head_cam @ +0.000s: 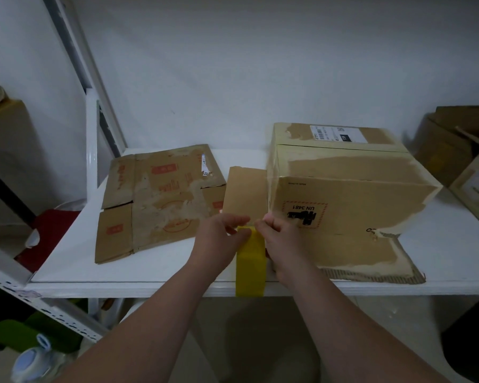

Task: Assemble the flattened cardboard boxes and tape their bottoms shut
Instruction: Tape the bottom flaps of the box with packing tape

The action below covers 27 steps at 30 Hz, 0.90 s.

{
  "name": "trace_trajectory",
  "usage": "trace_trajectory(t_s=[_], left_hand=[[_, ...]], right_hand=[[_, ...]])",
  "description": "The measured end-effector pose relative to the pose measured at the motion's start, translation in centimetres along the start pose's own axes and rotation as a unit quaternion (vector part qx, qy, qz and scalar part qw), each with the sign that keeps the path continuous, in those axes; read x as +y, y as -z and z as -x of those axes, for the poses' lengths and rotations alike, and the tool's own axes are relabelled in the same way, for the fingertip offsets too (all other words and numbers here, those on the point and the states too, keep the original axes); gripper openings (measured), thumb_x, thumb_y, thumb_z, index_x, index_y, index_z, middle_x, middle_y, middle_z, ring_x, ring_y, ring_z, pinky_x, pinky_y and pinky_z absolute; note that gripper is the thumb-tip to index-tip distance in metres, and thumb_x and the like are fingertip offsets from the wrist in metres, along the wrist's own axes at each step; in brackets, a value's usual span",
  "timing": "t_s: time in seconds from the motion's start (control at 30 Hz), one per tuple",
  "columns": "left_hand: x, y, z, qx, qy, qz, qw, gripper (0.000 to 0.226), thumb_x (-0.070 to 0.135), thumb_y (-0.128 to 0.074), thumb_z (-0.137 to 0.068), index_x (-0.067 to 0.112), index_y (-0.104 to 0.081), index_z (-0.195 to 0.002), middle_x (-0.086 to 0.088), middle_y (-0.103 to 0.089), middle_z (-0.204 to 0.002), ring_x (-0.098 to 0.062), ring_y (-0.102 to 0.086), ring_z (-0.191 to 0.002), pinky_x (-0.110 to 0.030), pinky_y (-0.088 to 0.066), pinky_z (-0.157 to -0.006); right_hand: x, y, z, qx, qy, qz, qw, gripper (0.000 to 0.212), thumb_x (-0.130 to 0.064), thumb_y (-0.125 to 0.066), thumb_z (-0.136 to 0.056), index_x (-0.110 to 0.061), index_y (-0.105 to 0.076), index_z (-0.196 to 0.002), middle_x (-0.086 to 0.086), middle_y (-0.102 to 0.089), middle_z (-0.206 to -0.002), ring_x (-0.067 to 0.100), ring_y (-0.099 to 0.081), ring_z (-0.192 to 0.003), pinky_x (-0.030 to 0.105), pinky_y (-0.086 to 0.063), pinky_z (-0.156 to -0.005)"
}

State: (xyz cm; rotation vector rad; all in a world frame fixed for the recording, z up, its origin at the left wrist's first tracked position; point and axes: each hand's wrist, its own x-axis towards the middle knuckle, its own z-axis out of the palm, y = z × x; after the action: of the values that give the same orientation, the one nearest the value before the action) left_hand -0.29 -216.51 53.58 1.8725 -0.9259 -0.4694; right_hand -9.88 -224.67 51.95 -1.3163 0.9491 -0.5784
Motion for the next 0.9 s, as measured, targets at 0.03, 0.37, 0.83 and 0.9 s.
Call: trace_trajectory(t_s=[0.03, 0.37, 0.83, 0.9], left_hand=[[0.1, 0.0, 0.0, -0.001, 0.0, -0.007, 1.0, 0.026, 0.016, -0.068, -0.086, 0.02, -0.07, -0.112, 0.013, -0.062, -0.092, 0.002, -0.054, -0.08, -0.013, -0.042, -0.068], [0.4, -0.4, 0.3, 0.034, 0.047, -0.025, 0.998, 0.022, 0.022, -0.07, -0.085, 0.018, -0.071, -0.107, 0.009, -0.064, -0.089, -0.008, -0.06, -0.086, -0.028, -0.051, -0.08], [0.8, -0.8, -0.1, 0.009, 0.053, -0.03, 0.998, 0.01, 0.021, -0.064, -0.09, 0.016, -0.073, -0.092, 0.005, -0.064, -0.081, -0.014, -0.06, -0.082, -0.03, -0.051, -0.076], [1.1, -0.8, -0.2, -0.003, 0.043, -0.064, 0.997, 0.016, 0.023, -0.061, -0.092, 0.013, -0.072, -0.098, 0.002, -0.064, -0.087, -0.016, -0.06, -0.087, -0.033, -0.052, -0.08]], right_hand=[[0.0, 0.0, 0.0, 0.002, -0.001, 0.001, 1.0, 0.024, -0.031, -0.057, -0.094, -0.017, -0.054, -0.074, 0.005, -0.055, -0.078, 0.022, -0.055, -0.077, 0.041, -0.05, -0.077], [-0.1, 0.0, 0.7, 0.005, 0.014, -0.001, 1.0, 0.024, -0.028, -0.056, -0.094, -0.015, -0.051, -0.075, 0.007, -0.048, -0.073, 0.021, -0.049, -0.071, 0.035, -0.044, -0.068], [-0.8, 0.4, 1.0, 0.02, 0.103, 0.146, 0.984, 0.025, -0.022, -0.057, -0.094, -0.004, -0.053, -0.077, 0.006, -0.049, -0.073, 0.011, -0.044, -0.065, 0.021, -0.035, -0.056], [-0.6, 0.5, 0.6, 0.056, 0.151, 0.239, 0.958, 0.025, -0.022, -0.06, -0.092, -0.004, -0.054, -0.075, 0.007, -0.055, -0.078, 0.013, -0.049, -0.068, 0.019, -0.033, -0.055]])
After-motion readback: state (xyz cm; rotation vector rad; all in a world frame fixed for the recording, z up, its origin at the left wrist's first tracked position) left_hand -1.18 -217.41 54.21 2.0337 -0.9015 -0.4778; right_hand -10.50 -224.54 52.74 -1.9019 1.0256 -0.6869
